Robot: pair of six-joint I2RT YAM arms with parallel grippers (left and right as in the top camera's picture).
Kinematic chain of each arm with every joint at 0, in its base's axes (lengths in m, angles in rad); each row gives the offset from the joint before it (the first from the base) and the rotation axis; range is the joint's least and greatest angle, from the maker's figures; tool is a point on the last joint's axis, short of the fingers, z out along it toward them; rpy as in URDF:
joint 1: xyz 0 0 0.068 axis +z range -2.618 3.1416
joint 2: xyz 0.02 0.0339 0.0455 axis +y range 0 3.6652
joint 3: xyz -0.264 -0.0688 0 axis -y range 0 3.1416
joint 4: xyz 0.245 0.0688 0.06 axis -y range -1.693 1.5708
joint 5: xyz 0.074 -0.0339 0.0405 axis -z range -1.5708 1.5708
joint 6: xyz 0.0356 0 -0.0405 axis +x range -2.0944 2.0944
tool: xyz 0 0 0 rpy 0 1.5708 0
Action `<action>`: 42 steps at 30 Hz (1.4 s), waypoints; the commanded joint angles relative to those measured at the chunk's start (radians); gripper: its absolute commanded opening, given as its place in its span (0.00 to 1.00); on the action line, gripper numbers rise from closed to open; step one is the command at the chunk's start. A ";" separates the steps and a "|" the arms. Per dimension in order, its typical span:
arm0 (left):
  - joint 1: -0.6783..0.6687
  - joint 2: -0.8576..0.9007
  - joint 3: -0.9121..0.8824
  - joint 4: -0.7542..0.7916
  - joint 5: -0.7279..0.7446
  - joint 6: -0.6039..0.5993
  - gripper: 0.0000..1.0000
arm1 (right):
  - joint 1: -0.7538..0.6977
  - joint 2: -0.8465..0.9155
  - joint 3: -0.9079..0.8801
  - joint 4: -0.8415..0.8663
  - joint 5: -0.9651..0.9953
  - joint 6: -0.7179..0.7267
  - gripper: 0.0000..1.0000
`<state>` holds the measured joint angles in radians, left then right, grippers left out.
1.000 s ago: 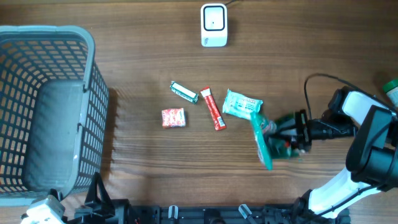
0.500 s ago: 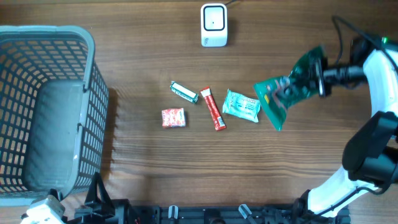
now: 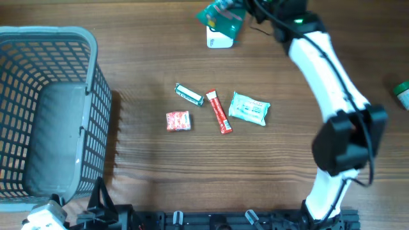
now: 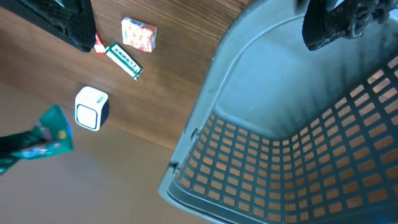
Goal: Scan the item barcode
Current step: 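Carry the gloves bag to the right side and drop it there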
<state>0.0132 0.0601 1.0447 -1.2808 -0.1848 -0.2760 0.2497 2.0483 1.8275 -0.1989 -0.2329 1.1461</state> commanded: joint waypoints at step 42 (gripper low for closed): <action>-0.005 -0.008 0.001 0.001 0.005 -0.001 1.00 | -0.823 -0.096 0.129 -0.847 -0.114 -0.698 0.99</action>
<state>0.0132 0.0601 1.0447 -1.2804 -0.1848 -0.2760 -0.5766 2.0945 1.8938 -0.9958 -0.2657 0.3740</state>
